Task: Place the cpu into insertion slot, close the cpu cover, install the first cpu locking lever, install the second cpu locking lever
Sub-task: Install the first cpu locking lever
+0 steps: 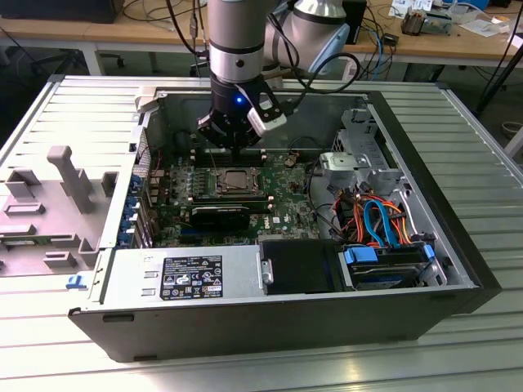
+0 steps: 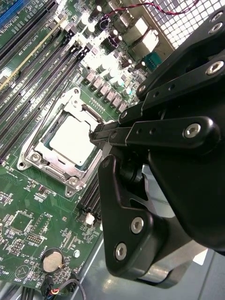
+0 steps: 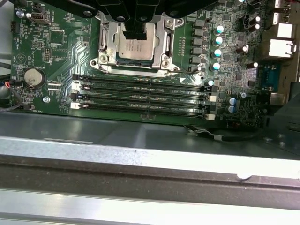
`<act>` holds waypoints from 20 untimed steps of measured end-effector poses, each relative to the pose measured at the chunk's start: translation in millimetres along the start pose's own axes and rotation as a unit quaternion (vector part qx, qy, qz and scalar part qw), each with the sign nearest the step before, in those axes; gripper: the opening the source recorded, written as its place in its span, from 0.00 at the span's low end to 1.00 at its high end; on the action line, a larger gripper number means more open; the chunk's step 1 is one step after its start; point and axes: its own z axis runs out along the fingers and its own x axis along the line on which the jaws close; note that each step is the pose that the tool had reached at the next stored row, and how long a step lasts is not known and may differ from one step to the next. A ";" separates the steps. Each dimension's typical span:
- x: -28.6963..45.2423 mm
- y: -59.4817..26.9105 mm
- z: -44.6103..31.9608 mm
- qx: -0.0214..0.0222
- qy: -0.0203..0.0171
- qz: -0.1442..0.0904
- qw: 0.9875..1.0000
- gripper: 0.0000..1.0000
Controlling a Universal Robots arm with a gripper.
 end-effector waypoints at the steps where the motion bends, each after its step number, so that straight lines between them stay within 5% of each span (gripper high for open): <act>1: 0.1 0.0 0.0 0.000 0.000 0.000 1.000 0.11; 20: 4.0 0.3 0.0 0.000 0.000 0.000 1.000 0.11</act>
